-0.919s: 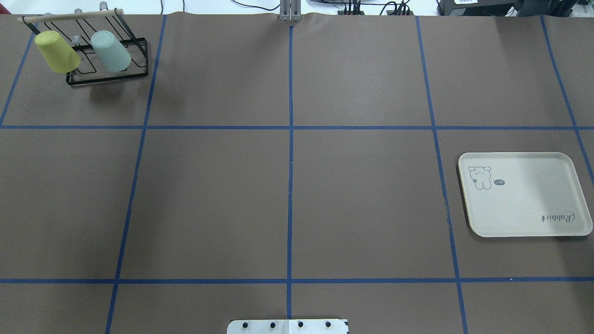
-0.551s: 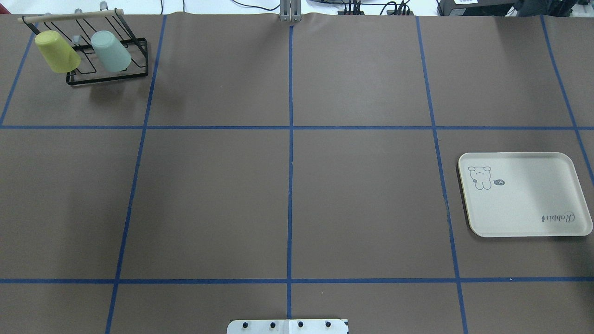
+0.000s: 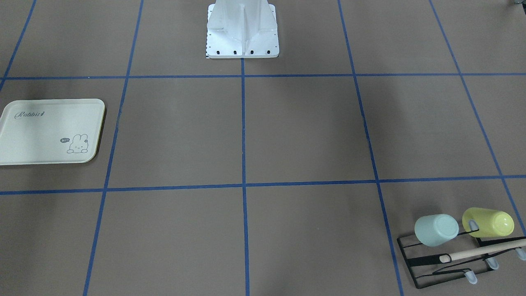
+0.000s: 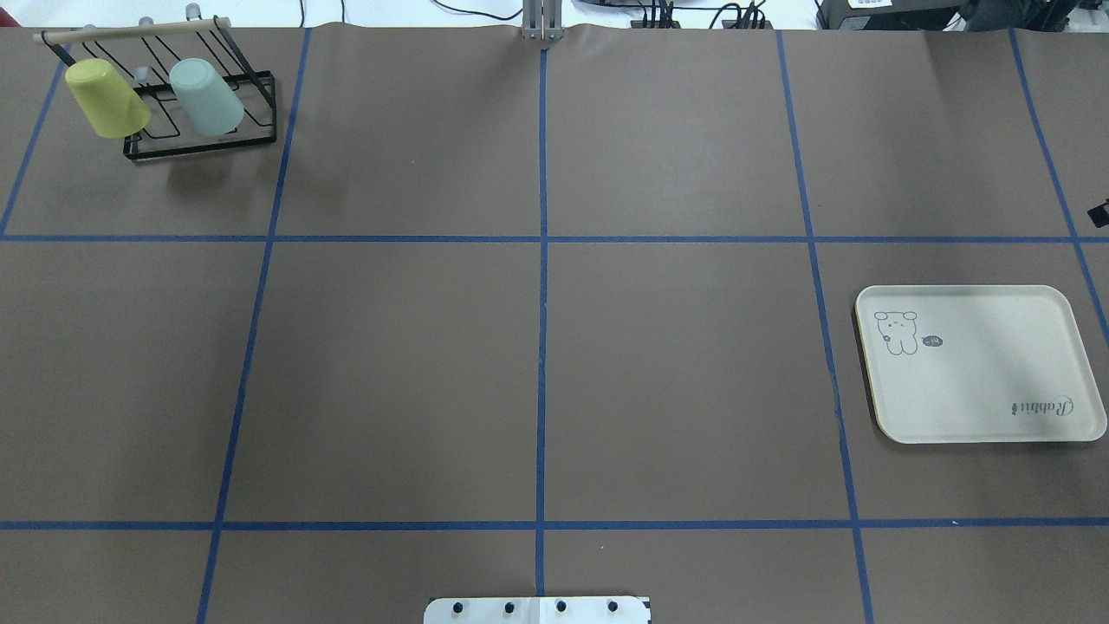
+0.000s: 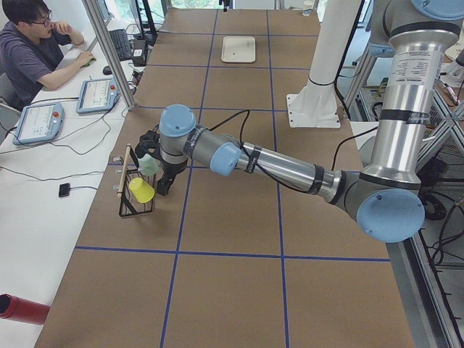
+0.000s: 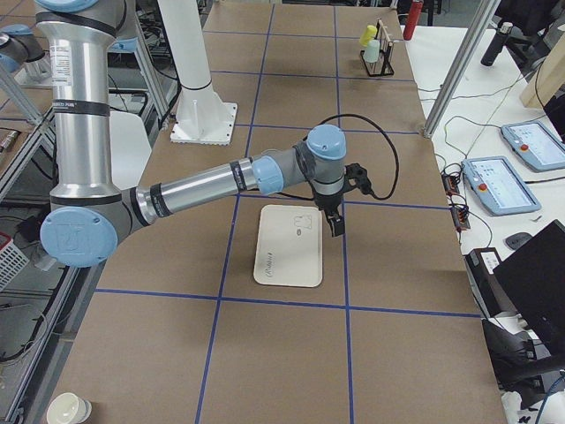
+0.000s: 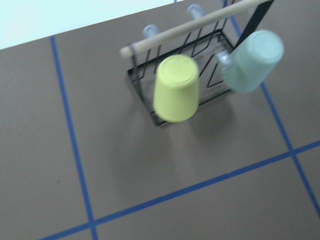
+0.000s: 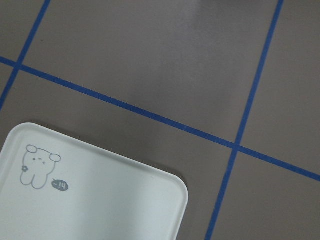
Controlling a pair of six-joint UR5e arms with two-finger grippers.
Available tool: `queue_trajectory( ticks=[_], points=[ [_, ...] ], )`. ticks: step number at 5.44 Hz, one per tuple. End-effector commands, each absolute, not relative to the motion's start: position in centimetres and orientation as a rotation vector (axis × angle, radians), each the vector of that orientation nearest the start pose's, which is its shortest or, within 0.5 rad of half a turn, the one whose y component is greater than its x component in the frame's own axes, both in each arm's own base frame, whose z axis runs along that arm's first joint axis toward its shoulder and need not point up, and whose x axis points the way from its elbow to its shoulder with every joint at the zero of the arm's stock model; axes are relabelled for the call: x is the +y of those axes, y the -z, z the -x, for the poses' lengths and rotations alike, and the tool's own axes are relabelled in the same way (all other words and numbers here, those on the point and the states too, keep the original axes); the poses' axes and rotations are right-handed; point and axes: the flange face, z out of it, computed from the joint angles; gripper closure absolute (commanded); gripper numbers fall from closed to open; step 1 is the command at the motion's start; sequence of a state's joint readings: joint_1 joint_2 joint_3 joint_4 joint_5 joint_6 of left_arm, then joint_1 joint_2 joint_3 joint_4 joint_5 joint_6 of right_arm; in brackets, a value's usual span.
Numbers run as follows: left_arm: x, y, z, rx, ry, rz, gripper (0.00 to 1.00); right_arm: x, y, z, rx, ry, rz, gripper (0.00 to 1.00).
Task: Left arm grabs green cup and hands to right arm on tray
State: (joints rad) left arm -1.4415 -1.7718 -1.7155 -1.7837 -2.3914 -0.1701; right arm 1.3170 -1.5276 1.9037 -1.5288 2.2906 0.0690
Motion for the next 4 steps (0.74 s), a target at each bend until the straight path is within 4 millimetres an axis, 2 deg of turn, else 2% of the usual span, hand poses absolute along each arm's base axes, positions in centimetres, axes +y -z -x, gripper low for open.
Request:
queue_trajectory(
  ticks=[1, 2, 3, 4],
  points=[
    [-63.1, -40.4, -8.5, 0.913, -0.149, -0.341, 0.0, -52.1, -43.9, 10.5, -0.798, 0.317, -0.272, 0.0],
    [-66.1, -39.2, -12.1, 0.858, -0.103, -0.324, 0.0, -52.2, -43.4, 11.2, -0.801, 0.327, -0.275, 0.0],
    [-68.0, -38.8, -17.0, 0.749, -0.058, -0.344, 0.0, -52.1, -43.3, 11.4, -0.804, 0.322, -0.272, 0.0],
    [-69.7, -39.0, -21.0, 0.706, -0.014, -0.355, 0.0, -52.1, -43.4, 11.5, -0.805, 0.319, -0.266, 0.0]
  ],
)
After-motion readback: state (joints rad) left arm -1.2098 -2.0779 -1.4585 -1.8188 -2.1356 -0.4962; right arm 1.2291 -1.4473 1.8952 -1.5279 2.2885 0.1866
